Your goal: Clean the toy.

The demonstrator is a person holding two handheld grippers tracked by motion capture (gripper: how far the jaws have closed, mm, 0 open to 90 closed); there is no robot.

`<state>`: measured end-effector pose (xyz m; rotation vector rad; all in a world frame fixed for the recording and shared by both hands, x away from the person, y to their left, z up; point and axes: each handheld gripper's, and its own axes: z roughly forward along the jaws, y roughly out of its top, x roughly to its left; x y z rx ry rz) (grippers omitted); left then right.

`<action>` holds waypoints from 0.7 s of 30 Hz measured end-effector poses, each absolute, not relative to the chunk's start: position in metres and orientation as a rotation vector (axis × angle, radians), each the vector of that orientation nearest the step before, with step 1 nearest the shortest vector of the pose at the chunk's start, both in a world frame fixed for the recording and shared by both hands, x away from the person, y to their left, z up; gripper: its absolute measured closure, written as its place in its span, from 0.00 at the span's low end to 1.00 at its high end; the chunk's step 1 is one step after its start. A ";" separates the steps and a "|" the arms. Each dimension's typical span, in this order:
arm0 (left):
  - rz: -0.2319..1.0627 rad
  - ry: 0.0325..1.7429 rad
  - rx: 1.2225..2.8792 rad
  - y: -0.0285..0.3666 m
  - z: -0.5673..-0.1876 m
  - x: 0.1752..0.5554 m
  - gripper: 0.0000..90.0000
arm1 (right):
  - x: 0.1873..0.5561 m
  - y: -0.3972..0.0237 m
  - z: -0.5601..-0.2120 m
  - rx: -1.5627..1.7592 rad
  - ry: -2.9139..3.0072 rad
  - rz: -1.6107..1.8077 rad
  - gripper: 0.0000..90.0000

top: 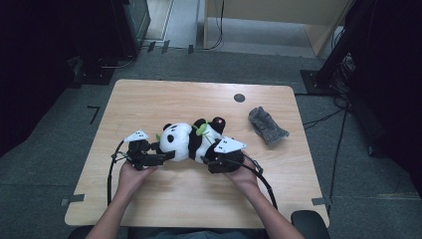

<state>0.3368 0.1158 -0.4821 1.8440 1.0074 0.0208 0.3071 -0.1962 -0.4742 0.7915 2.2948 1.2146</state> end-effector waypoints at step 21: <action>0.226 0.797 1.967 0.116 -0.473 0.332 0.03 | 0.324 -0.231 -0.412 0.964 2.309 1.378 0.64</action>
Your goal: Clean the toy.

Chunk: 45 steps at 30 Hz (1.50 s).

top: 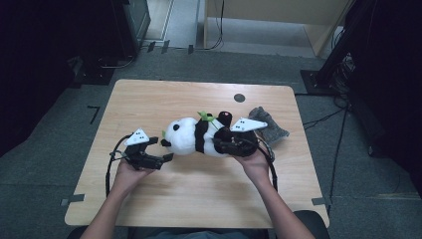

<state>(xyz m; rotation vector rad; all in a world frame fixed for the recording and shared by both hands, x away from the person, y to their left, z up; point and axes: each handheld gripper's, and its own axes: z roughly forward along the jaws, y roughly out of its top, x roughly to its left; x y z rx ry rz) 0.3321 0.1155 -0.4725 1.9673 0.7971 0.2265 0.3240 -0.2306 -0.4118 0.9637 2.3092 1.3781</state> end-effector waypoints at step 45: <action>-0.066 0.914 1.807 0.114 -0.430 0.329 0.51 | 0.313 -0.211 -0.436 0.867 2.268 1.374 0.17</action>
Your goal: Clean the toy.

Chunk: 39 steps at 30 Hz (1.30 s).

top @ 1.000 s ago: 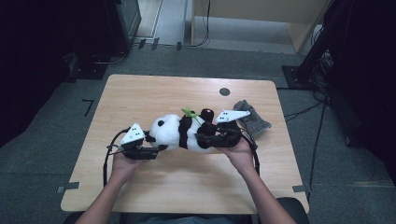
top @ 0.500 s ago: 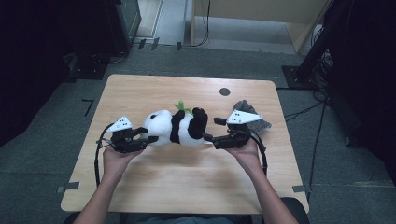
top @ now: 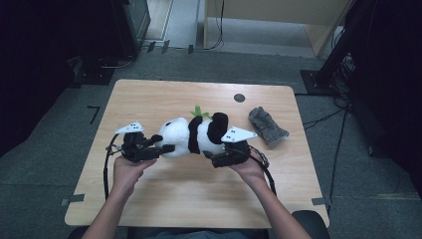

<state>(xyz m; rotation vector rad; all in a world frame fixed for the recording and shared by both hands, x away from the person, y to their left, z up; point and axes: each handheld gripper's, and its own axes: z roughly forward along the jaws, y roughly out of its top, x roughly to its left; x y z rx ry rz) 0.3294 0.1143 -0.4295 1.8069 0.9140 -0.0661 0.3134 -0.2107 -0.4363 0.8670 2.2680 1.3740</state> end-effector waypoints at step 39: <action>0.268 0.755 1.892 0.095 -0.446 0.313 0.54 | 0.309 -0.227 -0.421 1.080 2.307 1.460 0.27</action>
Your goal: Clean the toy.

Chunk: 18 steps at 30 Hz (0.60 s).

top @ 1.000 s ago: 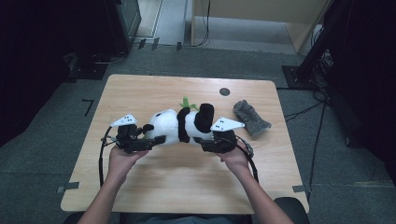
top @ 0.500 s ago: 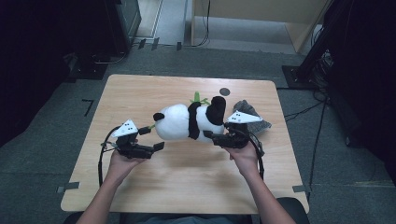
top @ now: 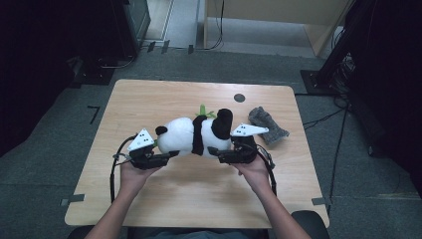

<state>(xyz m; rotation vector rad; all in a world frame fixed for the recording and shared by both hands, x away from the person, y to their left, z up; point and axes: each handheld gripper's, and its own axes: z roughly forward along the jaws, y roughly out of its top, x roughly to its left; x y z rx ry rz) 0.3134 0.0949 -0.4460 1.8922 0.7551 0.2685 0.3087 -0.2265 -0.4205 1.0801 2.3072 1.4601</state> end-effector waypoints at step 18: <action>-0.052 0.929 1.768 0.128 -0.435 0.336 0.56 | 0.308 -0.231 -0.434 0.877 2.349 1.415 0.31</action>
